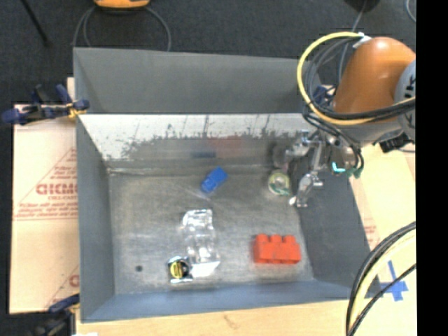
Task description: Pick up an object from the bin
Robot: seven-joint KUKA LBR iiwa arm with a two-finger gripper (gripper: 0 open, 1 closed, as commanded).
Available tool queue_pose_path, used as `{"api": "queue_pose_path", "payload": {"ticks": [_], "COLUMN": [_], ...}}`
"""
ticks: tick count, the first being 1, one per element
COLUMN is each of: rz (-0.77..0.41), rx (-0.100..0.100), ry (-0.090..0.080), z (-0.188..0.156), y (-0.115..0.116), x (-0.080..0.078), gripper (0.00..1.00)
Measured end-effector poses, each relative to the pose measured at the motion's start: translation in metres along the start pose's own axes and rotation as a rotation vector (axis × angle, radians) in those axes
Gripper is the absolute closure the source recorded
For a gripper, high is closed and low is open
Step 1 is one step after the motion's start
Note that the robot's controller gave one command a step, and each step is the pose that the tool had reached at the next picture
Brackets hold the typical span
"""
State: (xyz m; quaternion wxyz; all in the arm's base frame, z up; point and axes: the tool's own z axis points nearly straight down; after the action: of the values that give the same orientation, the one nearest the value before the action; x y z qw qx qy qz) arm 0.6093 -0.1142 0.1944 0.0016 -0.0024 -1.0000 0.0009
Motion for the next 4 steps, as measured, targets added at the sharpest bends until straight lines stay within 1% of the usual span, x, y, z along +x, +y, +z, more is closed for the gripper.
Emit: {"api": "queue_pose_path", "payload": {"ticks": [1, 2, 3, 4], "rz": [0.252, 0.188, -0.120, -0.120], "rx": [-0.005, 0.000, 0.001, 0.002], "ry": [-0.002, -0.005, -0.014, -0.019], "z": [0.085, 0.098, 0.120, 0.118], "y": [0.027, 0.027, -0.018, -0.018], "x": [-0.019, -0.011, -0.011, -0.013], "gripper": [0.00, 0.00, 0.00, 1.00]}}
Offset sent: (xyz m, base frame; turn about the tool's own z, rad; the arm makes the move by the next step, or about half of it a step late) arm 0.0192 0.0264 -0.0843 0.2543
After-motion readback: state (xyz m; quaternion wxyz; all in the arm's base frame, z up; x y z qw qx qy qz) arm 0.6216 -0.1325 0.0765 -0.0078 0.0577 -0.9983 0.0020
